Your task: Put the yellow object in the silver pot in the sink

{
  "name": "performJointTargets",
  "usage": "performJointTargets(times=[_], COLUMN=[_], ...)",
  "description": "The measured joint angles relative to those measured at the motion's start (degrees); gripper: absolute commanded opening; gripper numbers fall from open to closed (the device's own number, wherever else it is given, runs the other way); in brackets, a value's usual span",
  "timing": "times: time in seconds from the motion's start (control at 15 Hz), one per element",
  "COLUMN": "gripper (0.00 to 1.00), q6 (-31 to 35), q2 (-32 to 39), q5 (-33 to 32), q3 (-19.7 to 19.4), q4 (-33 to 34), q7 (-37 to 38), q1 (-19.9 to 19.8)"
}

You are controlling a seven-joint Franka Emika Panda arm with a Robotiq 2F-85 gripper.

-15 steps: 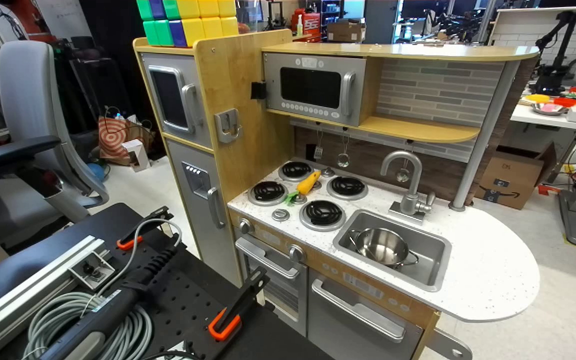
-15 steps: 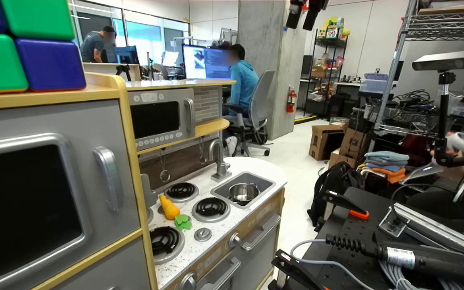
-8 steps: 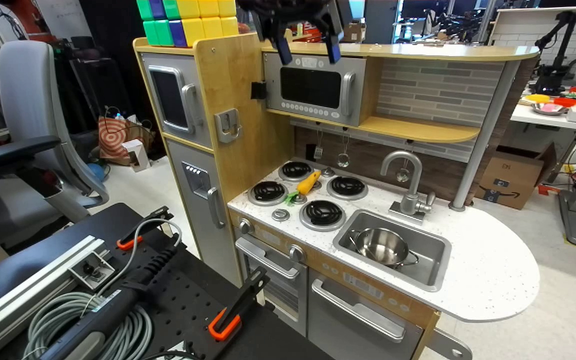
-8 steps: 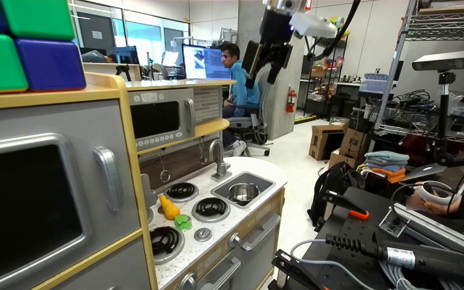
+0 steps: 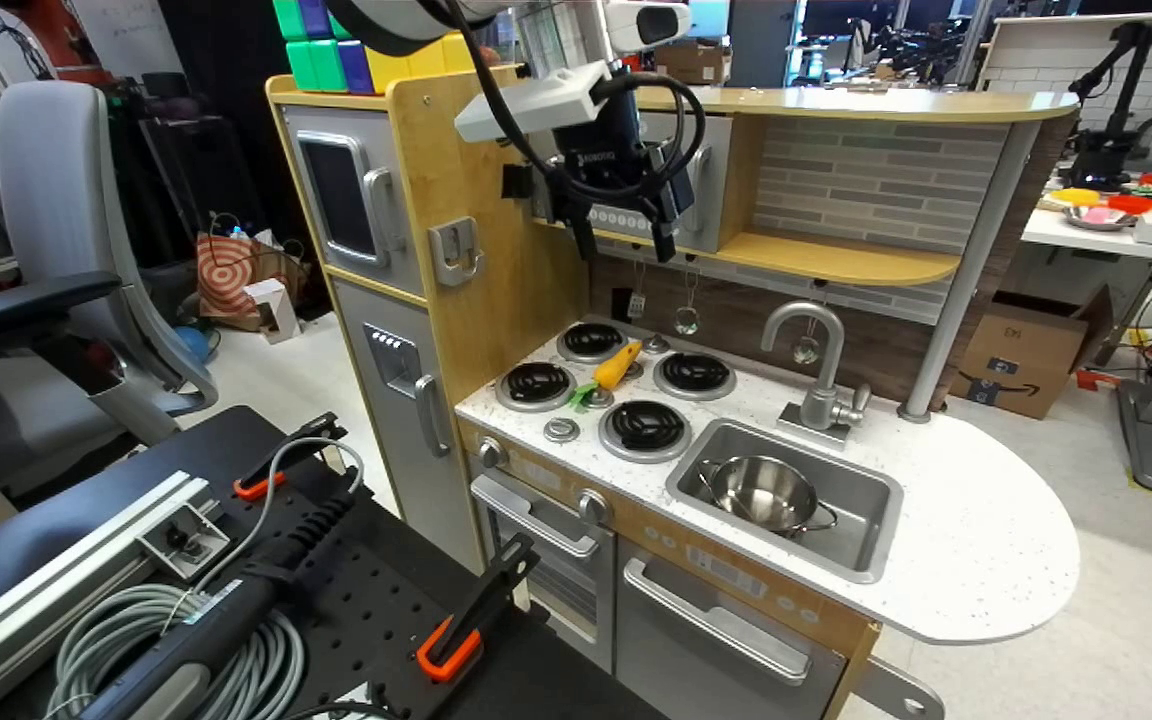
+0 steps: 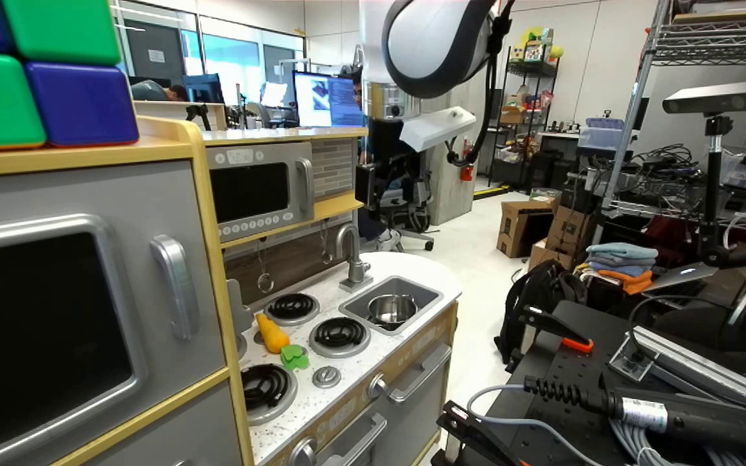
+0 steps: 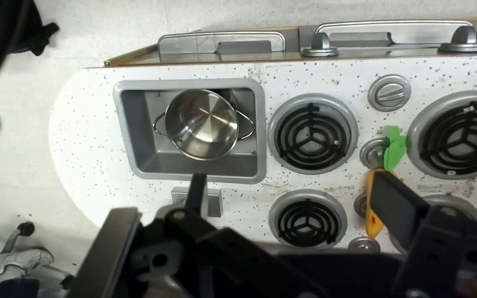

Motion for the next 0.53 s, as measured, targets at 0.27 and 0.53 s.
performJointTargets(times=[0.27,0.53], gripper=[1.00,1.00], q6=[-0.24,2.65], q2=[-0.08,4.10], q5=[1.28,10.49], q3=[-0.10,0.64], q4=[0.64,2.11], q7=[-0.09,-2.10], q1=[0.06,-0.06])
